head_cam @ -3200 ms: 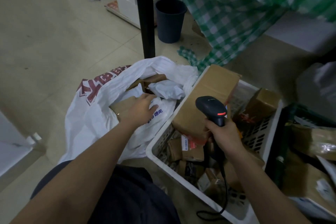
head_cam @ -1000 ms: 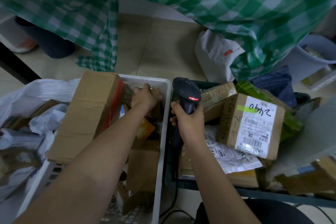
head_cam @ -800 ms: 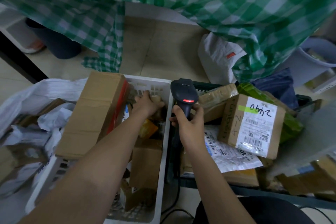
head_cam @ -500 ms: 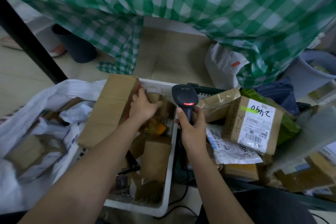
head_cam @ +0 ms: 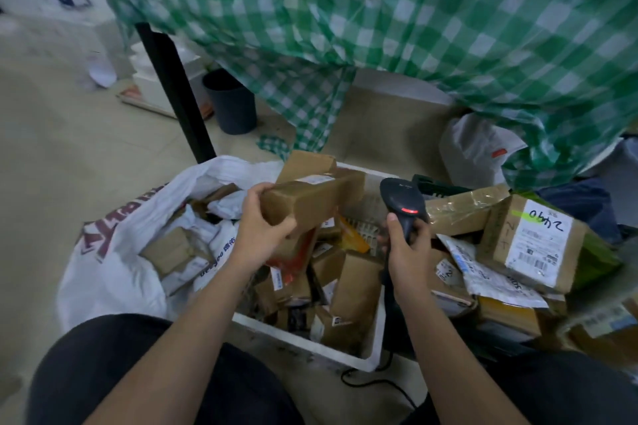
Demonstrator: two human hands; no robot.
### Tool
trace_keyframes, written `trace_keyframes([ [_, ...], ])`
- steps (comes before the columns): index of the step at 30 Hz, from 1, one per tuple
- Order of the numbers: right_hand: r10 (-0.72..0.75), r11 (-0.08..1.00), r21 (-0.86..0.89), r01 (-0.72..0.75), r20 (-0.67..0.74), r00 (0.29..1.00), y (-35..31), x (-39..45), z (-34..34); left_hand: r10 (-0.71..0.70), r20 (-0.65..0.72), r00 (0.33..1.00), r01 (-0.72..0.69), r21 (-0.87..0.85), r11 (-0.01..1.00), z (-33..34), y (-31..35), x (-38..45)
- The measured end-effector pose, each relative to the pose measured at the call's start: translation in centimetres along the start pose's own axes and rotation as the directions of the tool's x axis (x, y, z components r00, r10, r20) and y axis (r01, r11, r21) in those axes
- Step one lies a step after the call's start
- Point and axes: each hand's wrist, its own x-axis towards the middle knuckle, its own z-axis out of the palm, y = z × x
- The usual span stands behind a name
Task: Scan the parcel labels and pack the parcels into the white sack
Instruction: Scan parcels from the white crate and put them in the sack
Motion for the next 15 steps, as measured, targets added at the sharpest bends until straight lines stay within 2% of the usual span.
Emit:
trace_keyframes([
  [2,0.018,1.000,-0.010,-0.018,0.022,1.000,0.5,-0.4,0.1,0.139,0.104,0.985,-0.161,0.238,0.958,-1.0,-1.2,-1.3],
  [4,0.035,0.999,-0.016,-0.035,0.037,0.999,1.1,-1.0,0.4,0.207,0.237,0.949,-0.288,0.387,0.876,-1.2,-2.2,-2.4],
  [7,0.092,0.996,-0.028,-0.090,0.054,0.994,1.9,-1.9,1.0,0.140,0.389,0.910,-0.352,0.551,0.756,-0.6,-3.3,-4.0],
  [9,0.131,0.991,-0.030,-0.129,0.065,0.989,2.4,-2.3,1.1,0.045,0.434,0.900,-0.326,0.601,0.730,-0.1,-4.4,-4.9],
  [11,0.154,0.987,-0.053,-0.150,0.070,0.986,2.8,-2.5,0.8,-0.017,0.418,0.909,-0.274,0.626,0.730,0.6,-5.4,-5.8],
  [15,0.180,0.981,-0.092,-0.172,0.089,0.980,3.6,-2.4,0.0,-0.079,0.400,0.913,-0.173,0.556,0.813,1.6,-6.9,-5.8],
])
